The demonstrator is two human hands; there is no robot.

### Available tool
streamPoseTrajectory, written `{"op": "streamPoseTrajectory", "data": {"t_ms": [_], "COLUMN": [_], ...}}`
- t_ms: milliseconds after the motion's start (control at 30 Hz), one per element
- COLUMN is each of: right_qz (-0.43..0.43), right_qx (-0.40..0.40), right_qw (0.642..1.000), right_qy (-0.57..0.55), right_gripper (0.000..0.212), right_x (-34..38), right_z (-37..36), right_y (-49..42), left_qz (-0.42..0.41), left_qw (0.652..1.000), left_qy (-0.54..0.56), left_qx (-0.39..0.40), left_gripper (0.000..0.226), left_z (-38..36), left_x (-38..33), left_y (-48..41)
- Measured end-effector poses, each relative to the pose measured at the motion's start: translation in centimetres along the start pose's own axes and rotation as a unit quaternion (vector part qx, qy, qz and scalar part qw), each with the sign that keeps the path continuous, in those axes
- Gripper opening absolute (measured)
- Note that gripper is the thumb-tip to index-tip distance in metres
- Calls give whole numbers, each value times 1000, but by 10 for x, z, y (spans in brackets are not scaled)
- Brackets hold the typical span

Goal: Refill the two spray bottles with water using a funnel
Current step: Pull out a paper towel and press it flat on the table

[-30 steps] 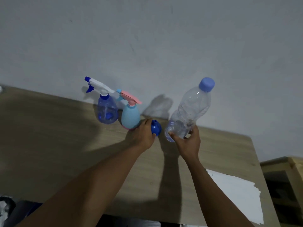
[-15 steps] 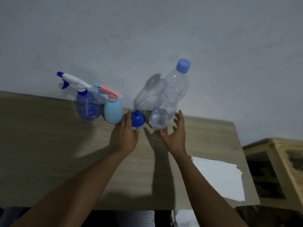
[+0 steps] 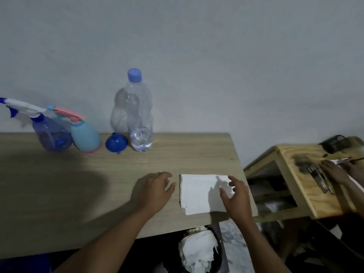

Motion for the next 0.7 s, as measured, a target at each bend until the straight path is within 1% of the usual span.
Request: {"op": "streamPoseTrajectory", "data": {"t_ms": [67, 133, 300, 400, 467, 533, 700], "right_qz": [9, 10, 7, 7, 6, 8, 2], "right_qx": [16, 49, 143, 153, 160, 162, 156], "right_qw": [1000, 998, 989, 988, 987, 987, 988], "right_qy": [16, 34, 23, 11, 6, -9, 4], "right_gripper": [50, 50, 59, 60, 61, 64, 64], "right_x": [-24, -41, -71, -81, -87, -91, -85], "right_z": [10, 17, 13, 8, 4, 2, 8], "right_y": [-10, -20, -33, -33, -34, -36, -39], "left_qz": [14, 40, 144, 204, 212, 216, 228], "left_qw": [999, 995, 984, 975, 971, 969, 968], "left_qy": [-42, -87, -97, -86, -106, -117, -100], "left_qx": [20, 26, 34, 23, 9, -8, -34], "left_gripper": [24, 29, 33, 39, 40, 34, 24], "left_z": [-20, -39, -73, -87, -95, -100, -108], "left_x": [-11, -18, -37, -42, -43, -46, -48], "left_y": [7, 14, 23, 26, 26, 26, 27]}}
Point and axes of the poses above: each hand's wrist, its own y-axis away from the middle knuckle, its own z-axis out of the back of the hand, x = y × z, the point moved 1 cm from there along -y, towards the middle knuckle, and after that the axes turned 14 degrees about -x, right-handed, at the moved point
